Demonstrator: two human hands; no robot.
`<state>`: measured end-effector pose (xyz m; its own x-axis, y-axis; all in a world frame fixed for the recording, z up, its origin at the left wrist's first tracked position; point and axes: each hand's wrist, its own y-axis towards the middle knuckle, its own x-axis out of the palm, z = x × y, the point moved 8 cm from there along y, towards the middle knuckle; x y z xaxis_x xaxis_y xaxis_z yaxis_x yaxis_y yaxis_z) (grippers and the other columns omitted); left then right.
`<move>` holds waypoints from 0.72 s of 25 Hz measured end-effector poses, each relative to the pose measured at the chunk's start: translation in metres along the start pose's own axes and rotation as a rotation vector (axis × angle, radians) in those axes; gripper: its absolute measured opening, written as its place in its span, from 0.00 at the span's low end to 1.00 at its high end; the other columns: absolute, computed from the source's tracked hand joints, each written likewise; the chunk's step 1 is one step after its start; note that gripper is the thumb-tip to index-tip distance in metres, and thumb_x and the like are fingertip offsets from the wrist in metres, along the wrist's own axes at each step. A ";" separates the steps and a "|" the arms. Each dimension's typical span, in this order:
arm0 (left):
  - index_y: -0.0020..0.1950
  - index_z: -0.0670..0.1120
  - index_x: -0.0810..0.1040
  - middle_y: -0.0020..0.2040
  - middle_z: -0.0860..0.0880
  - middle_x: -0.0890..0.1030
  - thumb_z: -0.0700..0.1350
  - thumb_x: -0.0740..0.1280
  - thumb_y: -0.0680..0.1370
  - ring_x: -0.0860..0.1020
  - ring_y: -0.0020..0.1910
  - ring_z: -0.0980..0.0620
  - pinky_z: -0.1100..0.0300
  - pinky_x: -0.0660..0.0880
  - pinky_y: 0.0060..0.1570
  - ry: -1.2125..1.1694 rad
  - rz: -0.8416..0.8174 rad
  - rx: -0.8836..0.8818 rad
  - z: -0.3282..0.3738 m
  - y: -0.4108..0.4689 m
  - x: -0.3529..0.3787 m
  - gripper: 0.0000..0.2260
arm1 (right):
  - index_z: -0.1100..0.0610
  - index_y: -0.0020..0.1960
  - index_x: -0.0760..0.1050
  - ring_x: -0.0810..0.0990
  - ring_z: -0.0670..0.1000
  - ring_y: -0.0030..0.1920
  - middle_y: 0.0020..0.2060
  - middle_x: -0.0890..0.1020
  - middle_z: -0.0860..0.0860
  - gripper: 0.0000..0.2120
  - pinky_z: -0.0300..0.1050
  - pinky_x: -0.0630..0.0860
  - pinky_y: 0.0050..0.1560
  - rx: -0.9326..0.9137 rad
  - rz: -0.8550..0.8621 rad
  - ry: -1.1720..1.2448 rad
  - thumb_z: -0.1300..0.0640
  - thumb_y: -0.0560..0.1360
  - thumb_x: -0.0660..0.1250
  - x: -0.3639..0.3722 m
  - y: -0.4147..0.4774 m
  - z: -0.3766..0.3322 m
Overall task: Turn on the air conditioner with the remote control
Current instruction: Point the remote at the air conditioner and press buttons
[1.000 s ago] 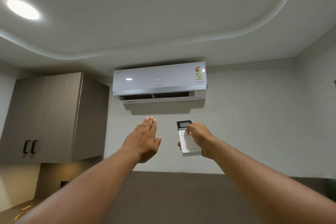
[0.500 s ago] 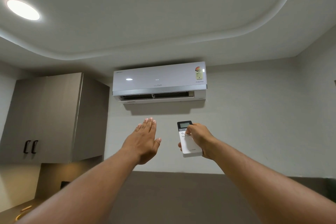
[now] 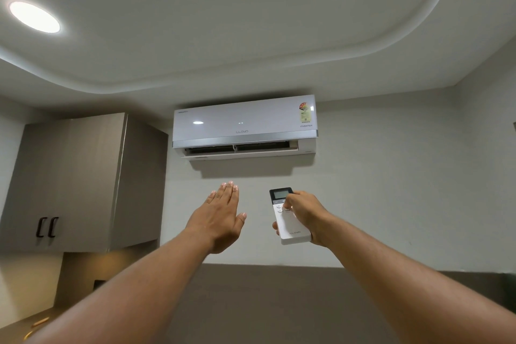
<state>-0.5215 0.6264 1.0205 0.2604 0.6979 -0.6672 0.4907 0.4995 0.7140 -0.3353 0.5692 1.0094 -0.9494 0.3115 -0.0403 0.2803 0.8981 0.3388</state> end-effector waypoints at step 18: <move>0.79 0.44 0.39 0.80 0.45 0.40 0.57 0.45 0.82 0.40 0.78 0.49 0.53 0.42 0.76 -0.003 -0.006 -0.004 -0.005 0.000 -0.004 0.30 | 0.57 0.57 0.70 0.86 0.64 0.36 0.42 0.81 0.62 0.13 0.62 0.83 0.45 -0.013 0.009 -0.008 0.64 0.73 0.57 0.004 0.002 -0.002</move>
<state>-0.5268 0.6264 1.0239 0.2599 0.6930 -0.6724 0.4893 0.5058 0.7104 -0.3383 0.5719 1.0119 -0.9456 0.3222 -0.0443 0.2871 0.8909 0.3518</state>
